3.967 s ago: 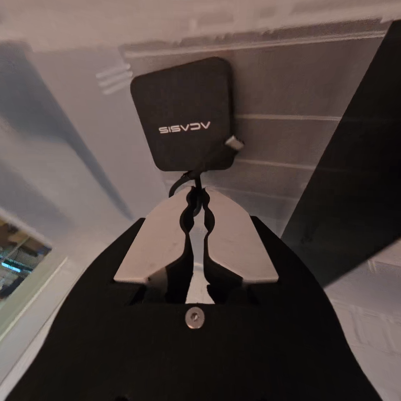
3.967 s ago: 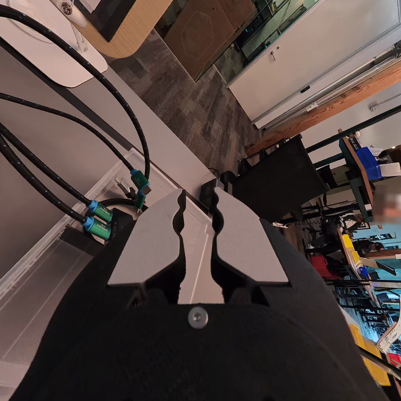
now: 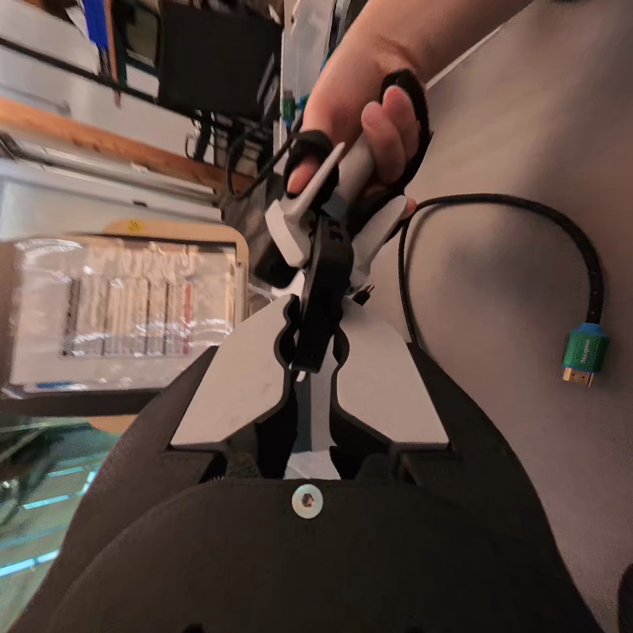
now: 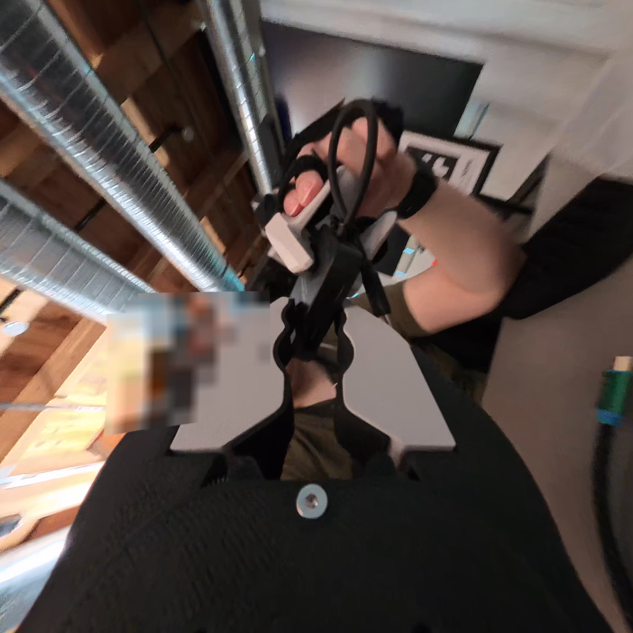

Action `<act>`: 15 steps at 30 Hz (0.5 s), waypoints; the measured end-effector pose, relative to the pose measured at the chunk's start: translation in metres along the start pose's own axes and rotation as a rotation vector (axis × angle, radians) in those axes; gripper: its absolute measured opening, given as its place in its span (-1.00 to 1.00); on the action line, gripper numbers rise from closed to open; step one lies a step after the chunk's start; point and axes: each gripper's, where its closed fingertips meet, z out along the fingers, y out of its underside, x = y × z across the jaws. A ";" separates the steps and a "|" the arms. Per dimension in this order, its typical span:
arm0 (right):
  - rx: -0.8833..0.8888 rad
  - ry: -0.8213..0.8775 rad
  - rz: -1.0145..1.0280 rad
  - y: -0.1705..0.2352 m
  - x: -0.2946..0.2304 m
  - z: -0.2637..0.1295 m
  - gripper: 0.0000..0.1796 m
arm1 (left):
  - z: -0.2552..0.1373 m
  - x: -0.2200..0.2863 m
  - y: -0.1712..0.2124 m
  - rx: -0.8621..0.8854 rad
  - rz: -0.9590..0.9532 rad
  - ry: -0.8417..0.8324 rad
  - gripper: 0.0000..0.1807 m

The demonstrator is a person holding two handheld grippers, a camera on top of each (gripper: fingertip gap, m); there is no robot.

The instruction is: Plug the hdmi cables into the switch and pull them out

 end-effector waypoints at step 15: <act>0.316 1.400 -1.198 -0.074 -0.046 -0.102 -0.76 | 0.095 0.038 0.125 -0.606 -0.446 0.055 -0.81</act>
